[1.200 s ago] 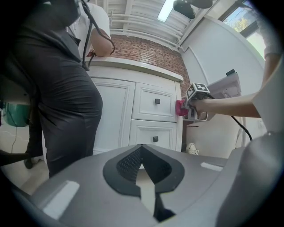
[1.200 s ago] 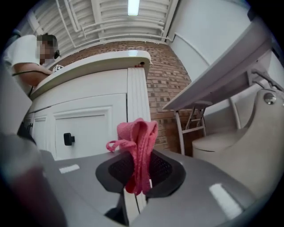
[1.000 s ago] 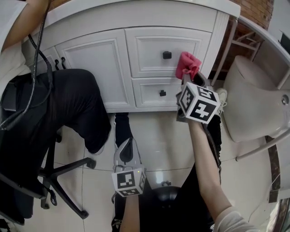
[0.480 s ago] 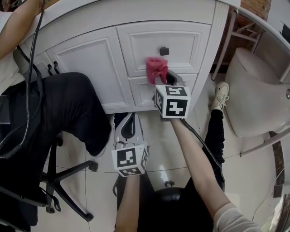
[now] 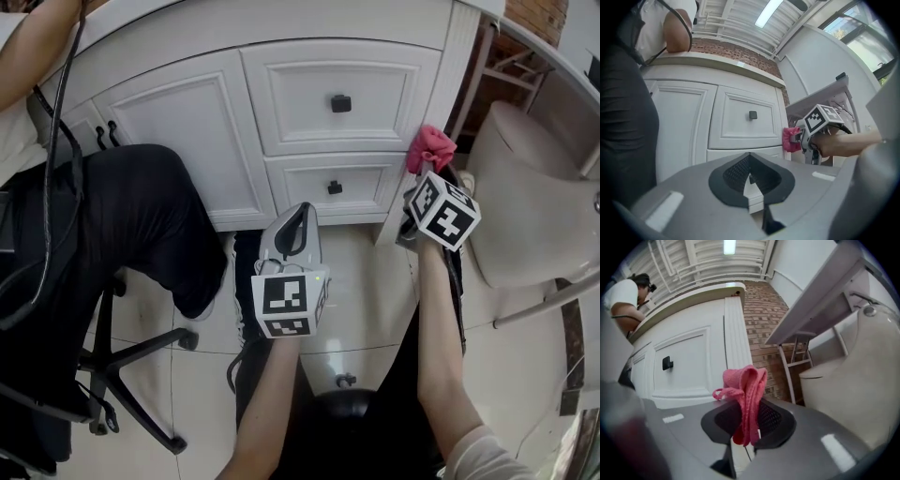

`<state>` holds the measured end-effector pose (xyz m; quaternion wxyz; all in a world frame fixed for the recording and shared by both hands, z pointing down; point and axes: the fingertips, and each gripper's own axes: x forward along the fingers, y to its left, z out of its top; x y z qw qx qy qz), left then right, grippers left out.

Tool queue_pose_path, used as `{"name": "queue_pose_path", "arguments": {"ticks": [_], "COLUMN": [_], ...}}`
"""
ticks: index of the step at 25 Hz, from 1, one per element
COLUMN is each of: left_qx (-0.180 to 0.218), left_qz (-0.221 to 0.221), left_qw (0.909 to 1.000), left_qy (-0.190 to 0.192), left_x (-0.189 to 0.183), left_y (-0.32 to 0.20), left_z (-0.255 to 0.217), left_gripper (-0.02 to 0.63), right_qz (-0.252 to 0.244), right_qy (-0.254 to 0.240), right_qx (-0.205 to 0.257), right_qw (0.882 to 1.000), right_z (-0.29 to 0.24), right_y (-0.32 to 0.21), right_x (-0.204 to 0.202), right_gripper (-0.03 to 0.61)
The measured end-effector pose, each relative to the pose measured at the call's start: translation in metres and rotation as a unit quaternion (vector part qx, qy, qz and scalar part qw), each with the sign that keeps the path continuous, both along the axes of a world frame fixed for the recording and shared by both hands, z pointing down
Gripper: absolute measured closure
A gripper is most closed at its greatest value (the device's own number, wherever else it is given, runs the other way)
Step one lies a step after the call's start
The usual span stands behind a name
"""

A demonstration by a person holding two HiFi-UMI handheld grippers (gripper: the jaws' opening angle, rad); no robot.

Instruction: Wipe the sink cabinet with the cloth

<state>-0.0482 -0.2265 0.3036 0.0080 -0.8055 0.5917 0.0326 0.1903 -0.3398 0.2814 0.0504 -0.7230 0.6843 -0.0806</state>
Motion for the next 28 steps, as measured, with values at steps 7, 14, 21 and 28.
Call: {"name": "queue_pose_path", "arguments": {"ticks": [7,14,21,28], "left_qx": [-0.002,0.006,-0.021,-0.028], "left_qz": [-0.040,-0.066,-0.045,-0.032], "left_qw": [0.9992,0.9977,0.9988,0.9991], "left_qy": [0.009,0.008,0.003,0.008], "left_x": [-0.042,-0.081,-0.063,-0.042], "left_y": [-0.015,-0.013,-0.020,-0.024], "left_z": [0.000,0.002,0.034,0.048], "left_gripper": [0.599,0.599,0.600,0.600], "right_qz": [-0.174,-0.368,-0.217,-0.022], "right_qy": [0.003,0.075,0.039,0.025], "right_qx": [0.058,0.011,0.025,-0.021], "right_qw": [0.983,0.927,0.975,0.999], "right_z": [0.006,0.060,0.059,0.086], "right_y": [0.031,0.031,0.003,-0.007], "right_x": [-0.144,-0.302,-0.171,0.011], "right_gripper": [0.517,0.516,0.512,0.516]}}
